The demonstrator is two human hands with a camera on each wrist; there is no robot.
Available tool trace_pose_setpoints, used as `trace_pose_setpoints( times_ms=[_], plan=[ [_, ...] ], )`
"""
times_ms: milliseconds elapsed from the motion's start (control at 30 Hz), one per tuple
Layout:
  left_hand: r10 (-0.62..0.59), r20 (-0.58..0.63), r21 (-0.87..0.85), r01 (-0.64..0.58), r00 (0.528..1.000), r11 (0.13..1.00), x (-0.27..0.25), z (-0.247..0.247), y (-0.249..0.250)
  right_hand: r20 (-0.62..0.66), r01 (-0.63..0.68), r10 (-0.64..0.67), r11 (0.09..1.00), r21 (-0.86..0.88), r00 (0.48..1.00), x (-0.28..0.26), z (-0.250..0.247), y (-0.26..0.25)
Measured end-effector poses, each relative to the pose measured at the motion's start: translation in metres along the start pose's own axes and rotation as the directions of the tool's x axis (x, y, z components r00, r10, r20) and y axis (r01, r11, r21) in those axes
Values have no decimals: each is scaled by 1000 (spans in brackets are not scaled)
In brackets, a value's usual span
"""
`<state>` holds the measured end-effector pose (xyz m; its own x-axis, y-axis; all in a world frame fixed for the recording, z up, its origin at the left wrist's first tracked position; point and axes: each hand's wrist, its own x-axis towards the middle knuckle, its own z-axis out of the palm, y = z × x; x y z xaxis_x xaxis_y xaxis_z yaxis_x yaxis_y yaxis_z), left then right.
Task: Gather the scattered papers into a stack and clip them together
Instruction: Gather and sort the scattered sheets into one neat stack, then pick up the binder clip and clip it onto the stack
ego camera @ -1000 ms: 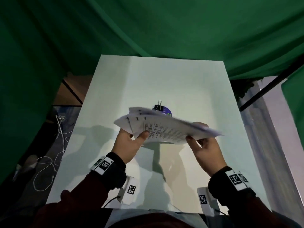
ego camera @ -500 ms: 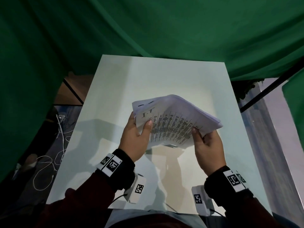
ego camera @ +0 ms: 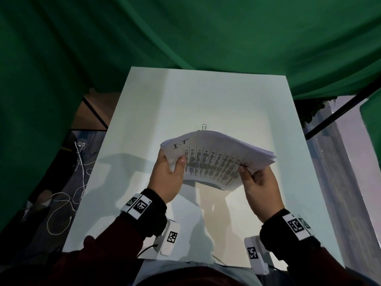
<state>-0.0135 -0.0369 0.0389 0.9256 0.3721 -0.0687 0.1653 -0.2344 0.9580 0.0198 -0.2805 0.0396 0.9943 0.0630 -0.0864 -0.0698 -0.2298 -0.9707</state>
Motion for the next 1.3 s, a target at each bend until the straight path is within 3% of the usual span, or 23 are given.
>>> trace_pose_setpoints(
  times_ms=[333,567,700,833,900,967,1033,1100,1167,1233,1300],
  plan=[
    [-210,106,40,207,972,978,0,15,-38,65,-189,189,982,-5,980,3,12,28],
    [-186,165,81,175,969,981,15,5,-30,76,-247,247,969,-11,966,41,12,34],
    [-172,180,91,158,969,983,24,-16,-23,335,-371,348,929,4,876,78,21,21],
    [-231,100,128,218,968,967,44,-39,-42,480,-440,438,890,-116,760,132,53,5],
    [-283,34,93,279,958,956,54,-54,-55,452,-421,451,891,-172,770,164,76,2],
    [-329,8,70,327,944,942,61,-69,-76,299,-307,388,909,-282,872,201,97,10],
    [-334,-1,58,333,943,941,66,-79,-84,187,-113,240,849,-516,952,231,115,17],
    [-348,-6,6,349,937,937,67,-85,-87,203,-16,238,685,-728,950,250,129,22],
    [-362,-5,-12,362,932,932,65,-91,-95,249,32,346,527,-849,905,257,142,27],
    [-381,-17,7,381,924,924,61,-97,-106,259,54,392,462,-885,883,257,150,31],
    [-402,-16,14,402,916,916,56,-102,-115,259,72,361,458,-886,896,250,154,32]
  ],
)
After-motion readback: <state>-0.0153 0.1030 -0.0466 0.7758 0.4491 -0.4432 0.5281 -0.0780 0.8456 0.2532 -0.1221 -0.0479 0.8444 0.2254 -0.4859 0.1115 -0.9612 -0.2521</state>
